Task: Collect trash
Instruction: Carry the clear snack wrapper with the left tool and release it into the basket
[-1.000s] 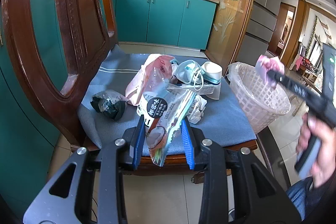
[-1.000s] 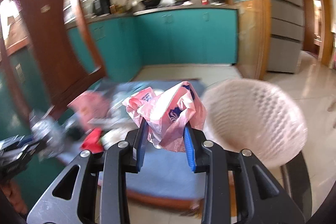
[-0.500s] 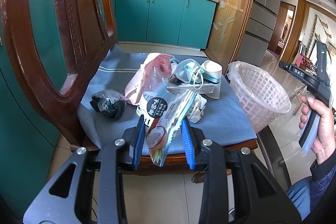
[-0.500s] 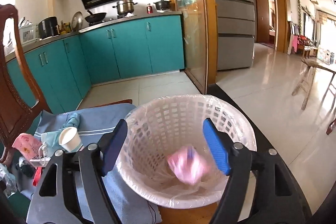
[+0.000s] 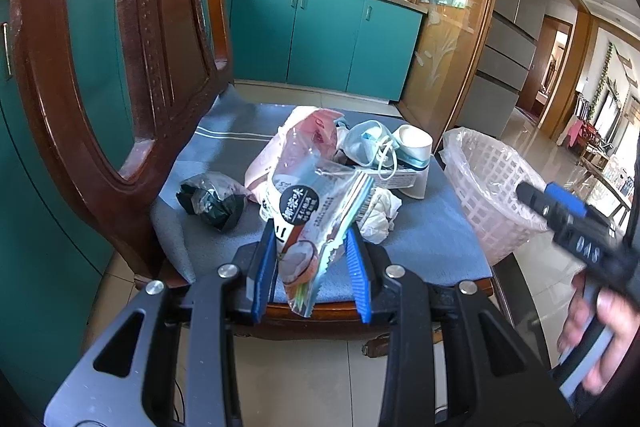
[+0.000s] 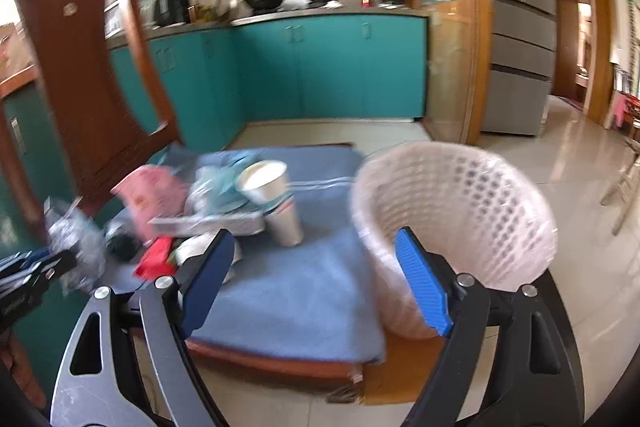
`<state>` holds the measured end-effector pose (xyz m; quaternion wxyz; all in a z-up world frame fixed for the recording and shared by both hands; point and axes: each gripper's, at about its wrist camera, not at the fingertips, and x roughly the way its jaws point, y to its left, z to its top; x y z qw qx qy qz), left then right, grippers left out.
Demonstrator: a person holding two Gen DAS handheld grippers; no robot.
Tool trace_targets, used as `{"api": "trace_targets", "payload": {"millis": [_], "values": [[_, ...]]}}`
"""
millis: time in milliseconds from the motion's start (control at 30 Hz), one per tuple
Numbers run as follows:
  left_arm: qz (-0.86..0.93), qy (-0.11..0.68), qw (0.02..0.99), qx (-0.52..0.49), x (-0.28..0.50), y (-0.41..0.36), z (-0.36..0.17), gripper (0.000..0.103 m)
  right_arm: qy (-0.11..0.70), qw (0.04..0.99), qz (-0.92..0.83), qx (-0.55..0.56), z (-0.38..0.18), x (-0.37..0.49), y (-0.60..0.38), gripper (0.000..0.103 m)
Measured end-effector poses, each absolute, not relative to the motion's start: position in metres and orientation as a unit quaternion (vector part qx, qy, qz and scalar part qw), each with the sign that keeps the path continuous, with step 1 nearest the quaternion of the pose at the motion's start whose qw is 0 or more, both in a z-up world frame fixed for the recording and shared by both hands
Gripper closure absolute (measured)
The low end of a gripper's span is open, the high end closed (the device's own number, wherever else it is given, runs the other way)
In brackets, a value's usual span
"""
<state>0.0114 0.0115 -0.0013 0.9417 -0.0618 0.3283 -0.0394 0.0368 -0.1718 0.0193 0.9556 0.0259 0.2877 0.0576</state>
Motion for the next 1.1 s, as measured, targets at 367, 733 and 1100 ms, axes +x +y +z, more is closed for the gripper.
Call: {"api": "trace_targets", "payload": {"millis": [367, 733, 1100], "values": [[-0.039, 0.329, 0.942, -0.062, 0.011, 0.012, -0.001, 0.068, 0.300, 0.951, 0.074, 0.013, 0.014, 0.034, -0.154, 0.021], [-0.063, 0.340, 0.937, -0.046, 0.025, -0.012, -0.004, 0.068, 0.282, 0.957, 0.066, 0.023, 0.021, 0.034, -0.164, 0.021], [-0.234, 0.313, 0.920, -0.014, 0.117, -0.204, 0.038, 0.065, 0.171, 0.974, -0.089, 0.120, 0.061, 0.025, -0.281, 0.015]]}}
